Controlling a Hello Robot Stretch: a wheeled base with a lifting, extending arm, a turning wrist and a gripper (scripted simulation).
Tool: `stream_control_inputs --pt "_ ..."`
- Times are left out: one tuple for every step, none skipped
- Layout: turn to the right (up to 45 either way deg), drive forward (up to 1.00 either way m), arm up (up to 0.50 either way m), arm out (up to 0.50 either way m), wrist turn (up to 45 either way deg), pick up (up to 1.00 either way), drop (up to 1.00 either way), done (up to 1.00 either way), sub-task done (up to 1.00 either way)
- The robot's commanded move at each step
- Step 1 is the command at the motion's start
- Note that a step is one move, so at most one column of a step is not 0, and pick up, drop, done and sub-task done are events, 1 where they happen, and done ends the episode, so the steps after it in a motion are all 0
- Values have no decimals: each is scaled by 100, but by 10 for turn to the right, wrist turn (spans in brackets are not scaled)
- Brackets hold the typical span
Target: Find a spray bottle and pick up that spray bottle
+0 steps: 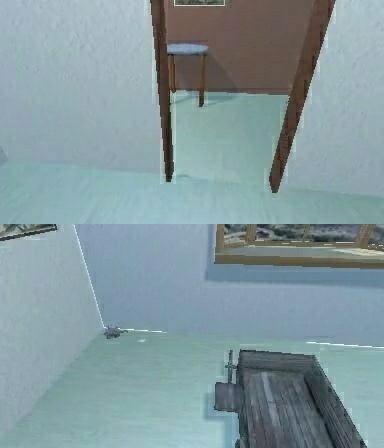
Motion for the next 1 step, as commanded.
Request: stream_control_inputs --pt "0 100 0 0 0 0 0 0 0"
